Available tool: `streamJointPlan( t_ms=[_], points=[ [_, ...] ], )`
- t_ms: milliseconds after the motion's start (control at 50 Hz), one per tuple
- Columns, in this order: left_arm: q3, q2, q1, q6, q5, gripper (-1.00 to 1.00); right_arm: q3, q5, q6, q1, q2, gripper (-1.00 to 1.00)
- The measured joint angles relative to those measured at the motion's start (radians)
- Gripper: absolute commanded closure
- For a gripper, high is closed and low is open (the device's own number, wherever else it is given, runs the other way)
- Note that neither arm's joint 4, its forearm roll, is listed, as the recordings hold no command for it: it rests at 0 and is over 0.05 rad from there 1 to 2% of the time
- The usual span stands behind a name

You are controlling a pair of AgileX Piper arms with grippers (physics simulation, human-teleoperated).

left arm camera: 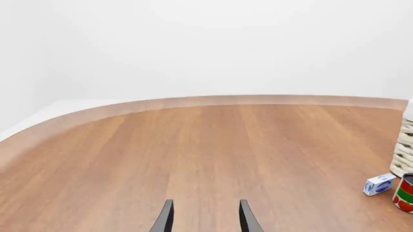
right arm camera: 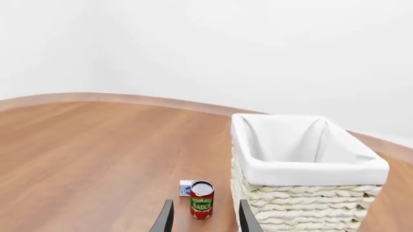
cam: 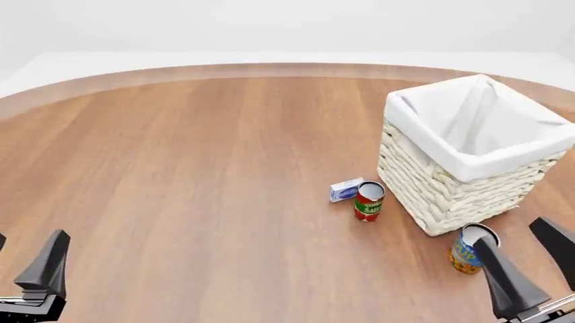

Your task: Pick up the ketchup, and put it in the basket.

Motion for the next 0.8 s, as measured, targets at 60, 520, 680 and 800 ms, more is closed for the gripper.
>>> streamJointPlan(
  t_ms=[60, 520, 680, 800],
  points=[
    [0.0, 0.0, 0.0, 0.0, 0.0, -1.0, -0.003, -0.009, 0.002, 0.023, 0.01, -1.0],
    [0.0, 0.0, 0.0, 0.0, 0.0, -1.0, -0.049, -0.181, 0.016, 0.191, 0.23, -1.0],
    [0.0, 0.0, 0.0, 0.0, 0.0, -1.0, -0.079, -0.258, 0.016, 0.258, 0.339, -1.0],
    [0.0, 0.0, 0.0, 0.0, 0.0, -1.0, -0.094, -0.326, 0.02, 0.306, 0.425, -1.0]
  ],
)
